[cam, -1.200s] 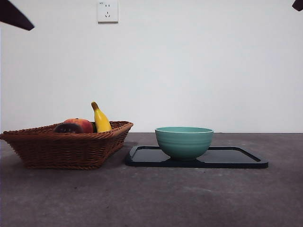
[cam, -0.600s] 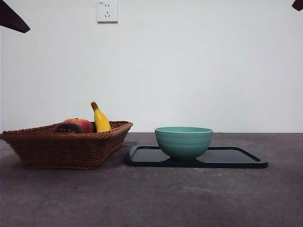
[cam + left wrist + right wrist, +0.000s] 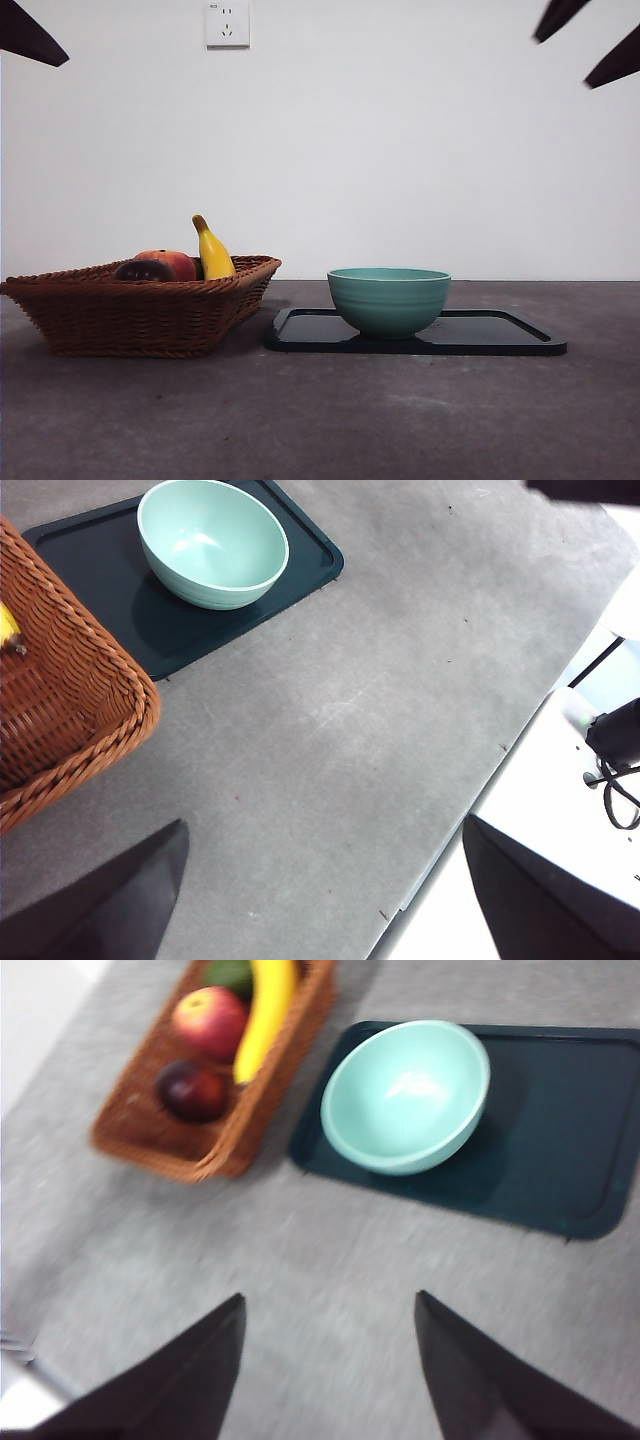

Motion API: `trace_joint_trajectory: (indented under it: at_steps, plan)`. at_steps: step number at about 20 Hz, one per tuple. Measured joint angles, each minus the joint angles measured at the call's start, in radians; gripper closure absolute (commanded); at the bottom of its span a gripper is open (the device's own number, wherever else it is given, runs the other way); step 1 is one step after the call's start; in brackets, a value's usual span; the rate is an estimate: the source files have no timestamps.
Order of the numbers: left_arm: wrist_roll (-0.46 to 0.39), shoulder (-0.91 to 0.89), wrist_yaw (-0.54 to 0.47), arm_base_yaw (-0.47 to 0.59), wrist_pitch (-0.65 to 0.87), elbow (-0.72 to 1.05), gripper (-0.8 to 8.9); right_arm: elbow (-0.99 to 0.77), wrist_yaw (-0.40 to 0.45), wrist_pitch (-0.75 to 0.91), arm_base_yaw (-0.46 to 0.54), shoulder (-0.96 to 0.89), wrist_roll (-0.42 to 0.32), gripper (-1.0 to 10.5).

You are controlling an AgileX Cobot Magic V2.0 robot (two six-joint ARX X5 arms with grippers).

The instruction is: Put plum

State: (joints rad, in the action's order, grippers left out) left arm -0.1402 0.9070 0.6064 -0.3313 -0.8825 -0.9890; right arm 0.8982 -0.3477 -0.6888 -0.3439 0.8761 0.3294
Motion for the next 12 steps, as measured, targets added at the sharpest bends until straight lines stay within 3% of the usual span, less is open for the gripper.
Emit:
trace_joint_trajectory:
  at_steps: [8, 12]
  plan:
    - [0.000, 0.000, 0.000, 0.000, 0.000, 0.000, 3.77, 0.326, 0.039, 0.006, 0.042, 0.484, -0.052, 6.6]
    - [0.000, 0.000, 0.000, 0.000, 0.000, 0.000, 3.77, 0.401, 0.064, 0.013, 0.043, 0.657, -0.071, 6.6]
